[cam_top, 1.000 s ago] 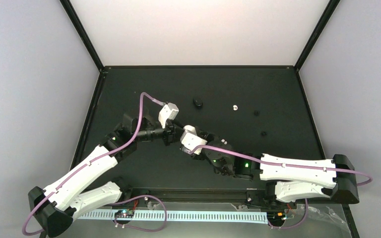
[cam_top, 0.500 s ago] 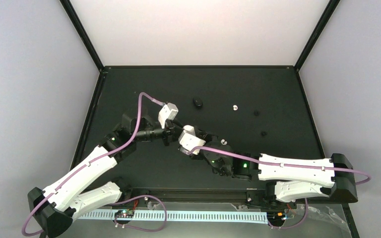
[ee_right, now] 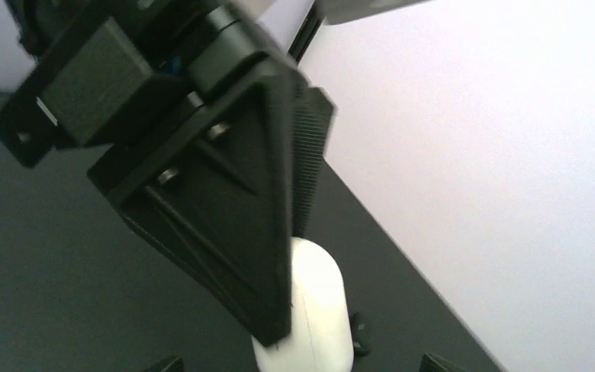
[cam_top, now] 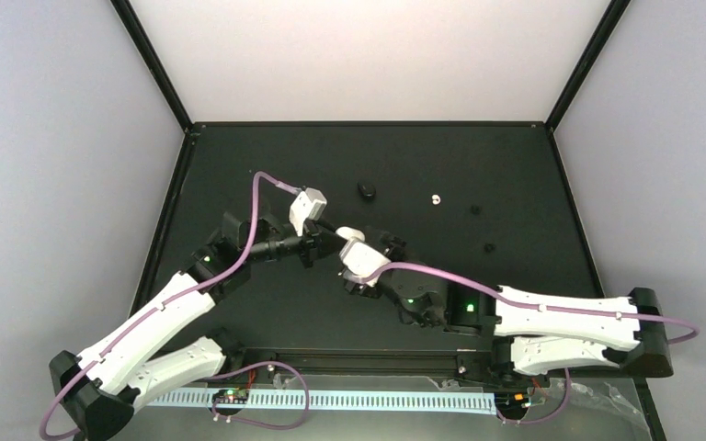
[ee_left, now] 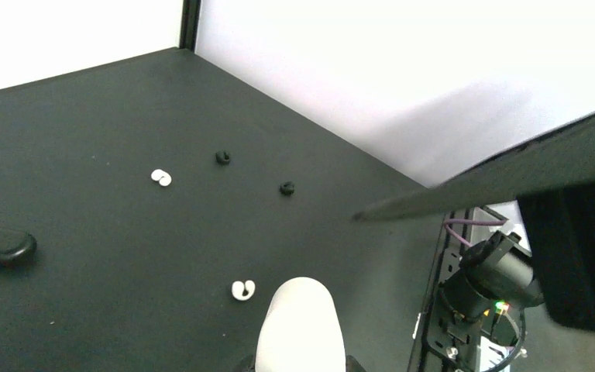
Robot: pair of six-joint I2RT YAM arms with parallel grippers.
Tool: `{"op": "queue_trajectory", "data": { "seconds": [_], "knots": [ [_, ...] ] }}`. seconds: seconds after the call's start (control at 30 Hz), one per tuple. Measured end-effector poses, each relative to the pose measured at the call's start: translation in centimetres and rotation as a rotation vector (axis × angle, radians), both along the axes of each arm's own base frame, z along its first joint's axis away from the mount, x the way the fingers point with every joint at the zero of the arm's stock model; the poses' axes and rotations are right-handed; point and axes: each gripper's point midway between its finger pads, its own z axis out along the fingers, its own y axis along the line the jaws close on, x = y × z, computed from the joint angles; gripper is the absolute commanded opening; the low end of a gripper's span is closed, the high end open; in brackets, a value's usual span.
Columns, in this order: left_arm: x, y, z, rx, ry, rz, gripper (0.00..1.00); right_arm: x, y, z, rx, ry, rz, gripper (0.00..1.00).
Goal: Insert the wireless bluetooth earbuds into the charging case
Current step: Pick up the charging case at the center of the board, then open the charging case.
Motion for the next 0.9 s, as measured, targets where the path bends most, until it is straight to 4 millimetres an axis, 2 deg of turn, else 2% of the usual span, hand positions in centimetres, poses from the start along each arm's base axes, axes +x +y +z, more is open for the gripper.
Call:
{"op": "queue_trajectory", "data": {
  "seconds": [0.13,0.23,0.33,0.4,0.5,0.6,0.8,0.9],
  "knots": [
    [0.1,0.4,0.4,-0.004,-0.017,0.022,0.01,-0.5,-1.8,2.1,0.118,0.074,0.016,0.81],
    [-0.2,0.7,1.2,-0.019,-0.041,0.022,0.02,-0.1,-3.7,4.7,0.288,0.175,0.039,0.81],
    [-1.4,1.0,2.8,-0.067,-0.09,-0.007,0.02,0.8,-5.8,7.1,0.457,0.265,0.072,0.79],
    [-2.7,1.1,4.0,-0.115,-0.133,-0.048,0.04,0.4,-6.5,8.4,0.543,0.317,0.129,0.77],
    [-4.8,1.3,5.6,-0.196,-0.191,-0.127,0.04,-0.9,-6.3,9.3,0.587,0.379,0.223,0.74],
    [-6.6,1.5,6.8,-0.258,-0.229,-0.202,0.04,-2.1,-5.4,9.3,0.593,0.442,0.304,0.69],
    [-8.6,1.6,8.3,-0.322,-0.276,-0.293,0.04,-4.0,-4.3,8.9,0.579,0.531,0.419,0.59],
    [-9.0,1.6,8.8,-0.339,-0.289,-0.318,0.04,-4.7,-3.8,8.7,0.57,0.563,0.456,0.58]
  ]
}}
